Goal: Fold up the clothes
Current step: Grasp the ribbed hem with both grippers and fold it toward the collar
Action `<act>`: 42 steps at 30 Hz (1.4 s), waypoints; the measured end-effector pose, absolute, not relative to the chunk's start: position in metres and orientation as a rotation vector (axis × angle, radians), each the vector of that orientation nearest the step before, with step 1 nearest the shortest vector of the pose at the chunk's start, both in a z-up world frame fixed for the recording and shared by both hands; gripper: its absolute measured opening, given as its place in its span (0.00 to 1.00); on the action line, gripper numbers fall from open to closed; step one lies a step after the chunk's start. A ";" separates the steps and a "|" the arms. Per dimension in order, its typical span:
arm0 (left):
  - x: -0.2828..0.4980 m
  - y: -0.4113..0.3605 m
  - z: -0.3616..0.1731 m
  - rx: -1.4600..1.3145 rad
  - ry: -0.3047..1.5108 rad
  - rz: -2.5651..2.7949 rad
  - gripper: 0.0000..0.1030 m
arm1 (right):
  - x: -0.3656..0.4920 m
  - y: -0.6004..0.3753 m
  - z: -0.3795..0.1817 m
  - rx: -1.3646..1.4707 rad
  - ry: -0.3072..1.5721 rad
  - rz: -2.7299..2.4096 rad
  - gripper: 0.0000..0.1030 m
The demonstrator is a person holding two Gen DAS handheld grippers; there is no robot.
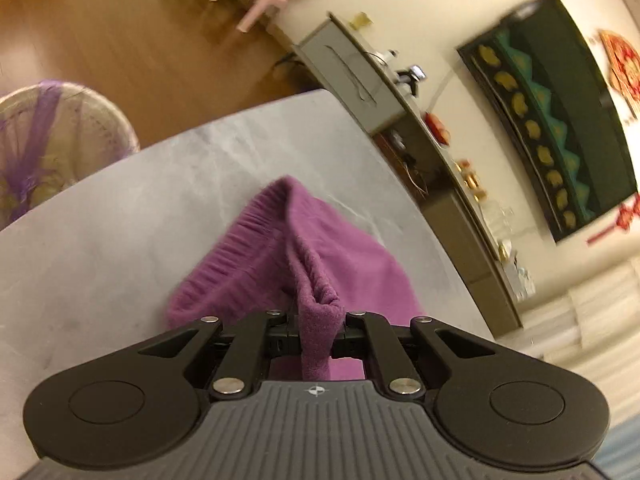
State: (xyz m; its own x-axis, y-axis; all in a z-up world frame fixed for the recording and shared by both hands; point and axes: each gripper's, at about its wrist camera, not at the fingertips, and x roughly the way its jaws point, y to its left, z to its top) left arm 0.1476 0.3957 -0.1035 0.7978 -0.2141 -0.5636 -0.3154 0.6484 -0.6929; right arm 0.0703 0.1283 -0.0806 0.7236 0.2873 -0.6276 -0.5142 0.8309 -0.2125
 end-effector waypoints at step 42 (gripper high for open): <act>0.149 0.386 -0.105 -0.648 0.811 0.320 0.09 | 0.100 -0.139 -0.075 0.085 0.854 0.288 0.17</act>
State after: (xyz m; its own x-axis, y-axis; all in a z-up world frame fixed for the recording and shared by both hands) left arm 0.1487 0.3862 -0.1055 0.6560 0.0225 -0.7545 -0.4985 0.7634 -0.4106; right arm 0.0998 -0.1387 -0.0755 0.6206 0.2844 -0.7307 -0.2163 0.9578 0.1891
